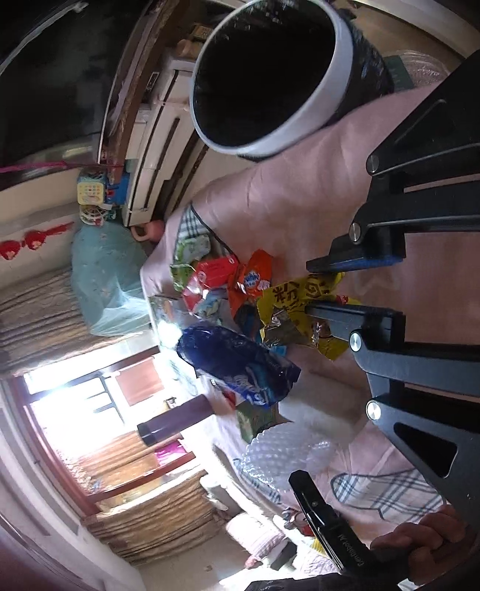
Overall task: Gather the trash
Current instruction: 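Grasp the white mesh net with the left tool while the right tool grasps the yellow snack bag, then carry both items over the trash bin and open both tools to drop them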
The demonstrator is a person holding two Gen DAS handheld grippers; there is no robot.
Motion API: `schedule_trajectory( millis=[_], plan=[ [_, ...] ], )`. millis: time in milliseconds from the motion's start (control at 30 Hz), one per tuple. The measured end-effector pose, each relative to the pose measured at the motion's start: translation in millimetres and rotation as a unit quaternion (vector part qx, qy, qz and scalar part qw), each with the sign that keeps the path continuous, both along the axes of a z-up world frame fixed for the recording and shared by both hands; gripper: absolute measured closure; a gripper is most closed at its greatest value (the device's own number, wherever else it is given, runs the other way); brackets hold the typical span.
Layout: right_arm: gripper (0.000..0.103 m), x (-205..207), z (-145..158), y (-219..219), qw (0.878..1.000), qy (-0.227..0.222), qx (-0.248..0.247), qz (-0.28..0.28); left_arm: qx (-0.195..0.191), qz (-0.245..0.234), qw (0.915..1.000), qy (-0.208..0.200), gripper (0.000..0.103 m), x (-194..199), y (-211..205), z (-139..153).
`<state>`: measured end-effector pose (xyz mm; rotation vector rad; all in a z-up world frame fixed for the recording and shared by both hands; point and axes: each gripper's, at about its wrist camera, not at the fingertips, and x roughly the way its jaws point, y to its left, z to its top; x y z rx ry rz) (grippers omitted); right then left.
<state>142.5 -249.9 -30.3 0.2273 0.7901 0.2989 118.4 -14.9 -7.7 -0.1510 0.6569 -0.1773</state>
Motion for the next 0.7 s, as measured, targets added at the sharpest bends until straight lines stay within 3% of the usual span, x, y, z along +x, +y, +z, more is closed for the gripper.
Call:
schedule_trajectory(
  millis=[300, 700],
  plan=[
    [0.087, -11.9, 15.6, -60.3, 0.998, -0.010, 0.014, -0.062, 0.003, -0.081, 0.9966, -0.018, 0.088, 1.1, -66.7, 19.3],
    [0.087, -2.9, 21.3, -139.8, 0.991, -0.013, 0.019, -0.135, 0.025, -0.168, 0.9854, -0.013, 0.094, 26.8, -161.9, 12.4]
  ],
)
